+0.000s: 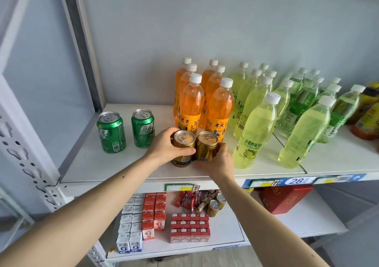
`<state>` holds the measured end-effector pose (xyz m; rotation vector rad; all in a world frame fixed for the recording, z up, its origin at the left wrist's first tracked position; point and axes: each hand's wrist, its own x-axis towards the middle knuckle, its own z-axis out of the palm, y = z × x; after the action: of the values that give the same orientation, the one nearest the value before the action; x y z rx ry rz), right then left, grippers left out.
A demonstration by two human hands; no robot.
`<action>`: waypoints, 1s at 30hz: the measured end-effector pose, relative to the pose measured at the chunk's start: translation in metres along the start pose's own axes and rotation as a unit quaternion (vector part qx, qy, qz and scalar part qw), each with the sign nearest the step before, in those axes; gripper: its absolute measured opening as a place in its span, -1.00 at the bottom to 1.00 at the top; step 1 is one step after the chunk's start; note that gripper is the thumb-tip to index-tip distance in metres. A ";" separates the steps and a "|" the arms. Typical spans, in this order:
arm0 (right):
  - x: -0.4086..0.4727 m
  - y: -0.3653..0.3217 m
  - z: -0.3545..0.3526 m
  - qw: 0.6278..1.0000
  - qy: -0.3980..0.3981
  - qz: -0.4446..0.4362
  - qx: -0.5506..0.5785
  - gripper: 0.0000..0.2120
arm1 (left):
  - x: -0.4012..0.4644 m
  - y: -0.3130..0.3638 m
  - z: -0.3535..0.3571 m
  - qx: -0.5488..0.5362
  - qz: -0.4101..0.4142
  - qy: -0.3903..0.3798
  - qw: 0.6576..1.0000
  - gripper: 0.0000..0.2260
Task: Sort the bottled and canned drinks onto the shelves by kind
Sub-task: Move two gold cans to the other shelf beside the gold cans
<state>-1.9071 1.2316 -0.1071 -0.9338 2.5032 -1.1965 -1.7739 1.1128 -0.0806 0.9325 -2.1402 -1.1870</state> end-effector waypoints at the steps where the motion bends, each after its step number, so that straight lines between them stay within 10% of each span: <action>1: 0.000 0.000 0.003 1.000 0.007 0.004 0.003 -0.18 | 0.001 0.000 0.000 0.007 0.003 0.002 1.000 -0.41; 19: -0.034 -0.008 -0.008 0.992 0.012 -0.125 0.021 -0.33 | -0.061 0.013 -0.067 -0.034 0.033 0.076 0.996 -0.53; 30: -0.105 -0.091 0.017 0.954 -0.116 -0.272 0.049 -0.38 | -0.169 0.014 -0.166 -0.050 0.000 0.160 0.986 -0.59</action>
<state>-1.7770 1.2443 -0.0573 -1.6977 2.0412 -1.2421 -1.5544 1.1635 -0.0062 1.0029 -1.8099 -1.0531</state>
